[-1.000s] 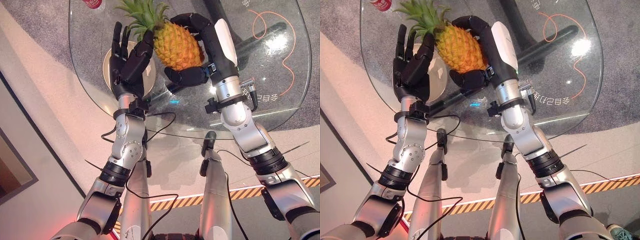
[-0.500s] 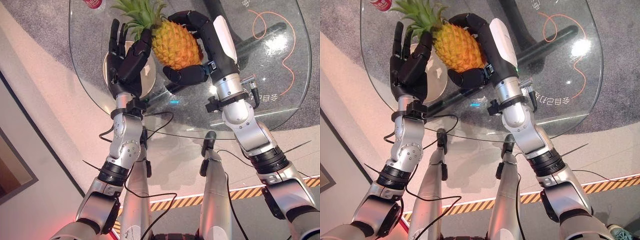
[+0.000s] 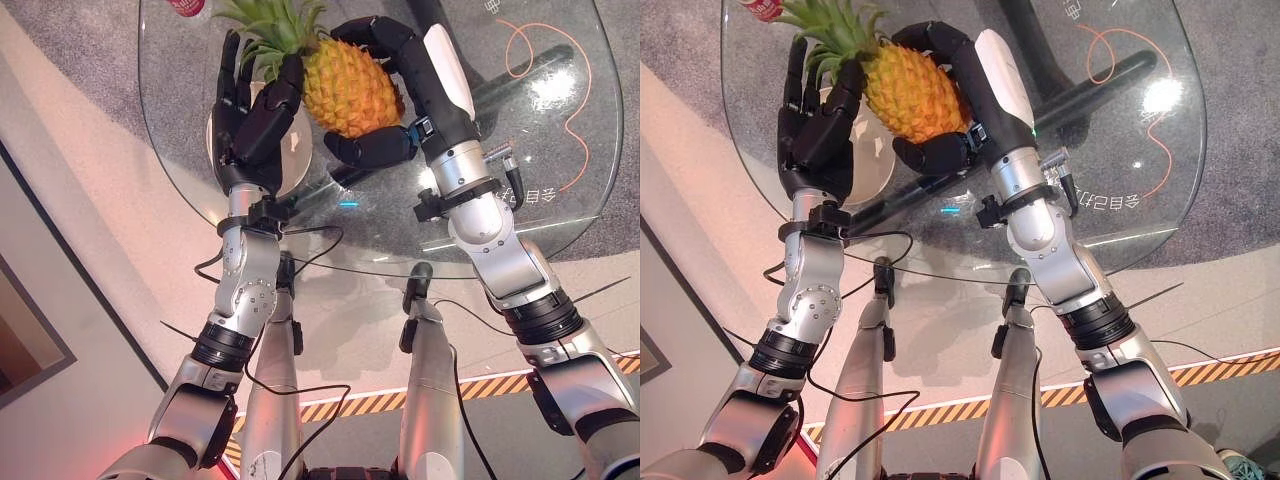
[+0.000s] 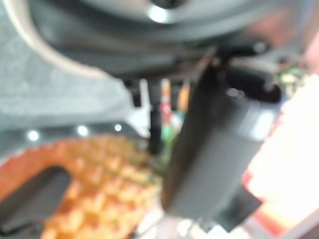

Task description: Pick up the fruit to the plate

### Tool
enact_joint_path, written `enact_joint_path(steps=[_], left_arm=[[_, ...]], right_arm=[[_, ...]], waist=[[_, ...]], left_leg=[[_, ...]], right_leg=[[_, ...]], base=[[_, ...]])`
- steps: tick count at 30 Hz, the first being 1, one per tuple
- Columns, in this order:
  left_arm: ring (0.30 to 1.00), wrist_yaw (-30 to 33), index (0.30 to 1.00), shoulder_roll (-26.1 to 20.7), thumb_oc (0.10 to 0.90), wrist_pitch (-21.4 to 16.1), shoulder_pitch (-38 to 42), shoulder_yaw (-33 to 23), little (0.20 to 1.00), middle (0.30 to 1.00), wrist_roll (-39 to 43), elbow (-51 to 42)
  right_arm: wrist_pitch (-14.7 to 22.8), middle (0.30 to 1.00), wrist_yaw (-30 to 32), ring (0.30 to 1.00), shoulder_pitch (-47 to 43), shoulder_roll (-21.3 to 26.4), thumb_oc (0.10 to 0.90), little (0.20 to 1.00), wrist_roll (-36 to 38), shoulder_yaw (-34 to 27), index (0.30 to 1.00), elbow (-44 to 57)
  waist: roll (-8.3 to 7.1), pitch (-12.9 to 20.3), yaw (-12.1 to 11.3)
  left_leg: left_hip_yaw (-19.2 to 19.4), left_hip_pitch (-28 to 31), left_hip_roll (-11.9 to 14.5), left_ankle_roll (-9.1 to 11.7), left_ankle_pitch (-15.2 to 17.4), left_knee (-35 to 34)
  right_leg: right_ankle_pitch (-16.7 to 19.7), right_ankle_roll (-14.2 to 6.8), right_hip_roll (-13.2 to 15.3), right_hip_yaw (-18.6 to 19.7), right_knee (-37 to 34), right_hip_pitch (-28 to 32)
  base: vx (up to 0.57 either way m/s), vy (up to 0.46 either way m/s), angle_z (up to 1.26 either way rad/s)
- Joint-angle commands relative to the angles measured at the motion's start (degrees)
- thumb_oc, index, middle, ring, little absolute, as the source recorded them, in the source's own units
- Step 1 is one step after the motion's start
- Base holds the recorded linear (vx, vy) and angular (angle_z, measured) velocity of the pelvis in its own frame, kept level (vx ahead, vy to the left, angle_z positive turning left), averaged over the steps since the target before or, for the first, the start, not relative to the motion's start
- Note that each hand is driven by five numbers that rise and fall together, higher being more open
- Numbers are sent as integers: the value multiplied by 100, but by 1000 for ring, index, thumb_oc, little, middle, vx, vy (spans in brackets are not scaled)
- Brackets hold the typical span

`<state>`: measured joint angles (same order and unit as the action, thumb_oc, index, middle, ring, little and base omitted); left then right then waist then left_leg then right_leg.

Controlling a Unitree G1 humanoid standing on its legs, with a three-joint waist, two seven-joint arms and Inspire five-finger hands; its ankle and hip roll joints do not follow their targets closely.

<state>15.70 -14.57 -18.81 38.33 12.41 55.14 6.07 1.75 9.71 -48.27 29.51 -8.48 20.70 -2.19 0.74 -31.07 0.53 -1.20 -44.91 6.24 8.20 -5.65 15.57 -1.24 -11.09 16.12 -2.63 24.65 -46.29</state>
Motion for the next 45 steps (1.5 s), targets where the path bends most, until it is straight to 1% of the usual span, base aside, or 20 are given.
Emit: enact_joint_path(steps=[1,14,23,36,37,38,39,40,45], left_arm=[[900,-1095,900,-50,800,-229,1207,296,900,900,-198,-829],[900,-1370,900,-146,800,-124,1275,393,900,900,-26,-791],[900,-1519,900,-226,800,-59,1250,408,900,900,91,-811],[900,-1658,900,-307,800,-23,1283,479,900,900,109,-756],[561,-1695,561,-314,405,-52,1285,476,505,561,123,-753],[420,-1725,420,-307,240,-74,1289,479,340,420,115,-750],[420,-1725,420,-307,240,-74,1289,479,340,420,115,-749],[300,-1750,300,-314,100,-94,1292,483,200,300,123,-762],[300,-1833,300,-320,100,-126,1327,488,200,300,138,-741]], right_arm=[[751,300,-544,300,-540,-81,100,200,25,591,300,1043],[744,300,-658,300,-587,-8,100,200,96,659,300,1016],[594,300,-936,300,-647,118,100,200,138,766,300,1082],[616,300,-1133,300,-677,243,100,200,177,835,300,1049],[600,300,-1140,300,-697,250,100,200,182,843,300,1046],[597,300,-1138,300,-708,250,100,200,174,855,300,1036],[598,300,-1137,300,-709,250,100,200,174,856,300,1035],[599,300,-1136,300,-710,258,100,200,181,855,300,1035],[608,300,-1158,300,-727,279,100,200,212,853,300,1031]], waist=[[-107,128,-33],[-102,128,-26],[-108,128,-37],[-131,128,-28],[-133,128,-31],[-133,128,-32],[-133,128,-32],[-134,128,-33],[-146,128,-26]], left_leg=[[93,269,-126,-365,236,2],[86,237,-124,-364,244,29],[71,235,-131,-366,246,42],[75,242,-136,-373,255,44],[76,248,-133,-372,253,33],[75,245,-135,-373,253,36],[75,245,-135,-373,254,36],[73,239,-138,-374,255,43],[76,250,-132,-375,258,33]], right_leg=[[683,265,-109,-313,-988,435],[684,263,-98,-308,-969,401],[681,265,-106,-307,-946,391],[684,269,-105,-316,-961,404],[683,270,-109,-315,-965,409],[682,271,-112,-313,-960,403],[682,271,-111,-313,-959,403],[682,272,-113,-314,-955,399],[684,270,-116,-310,-957,400]], base=[[0,0,0],[0,0,0],[0,0,0],[0,0,0],[0,0,0],[0,0,0],[0,0,0],[0,0,0],[0,0,0]])
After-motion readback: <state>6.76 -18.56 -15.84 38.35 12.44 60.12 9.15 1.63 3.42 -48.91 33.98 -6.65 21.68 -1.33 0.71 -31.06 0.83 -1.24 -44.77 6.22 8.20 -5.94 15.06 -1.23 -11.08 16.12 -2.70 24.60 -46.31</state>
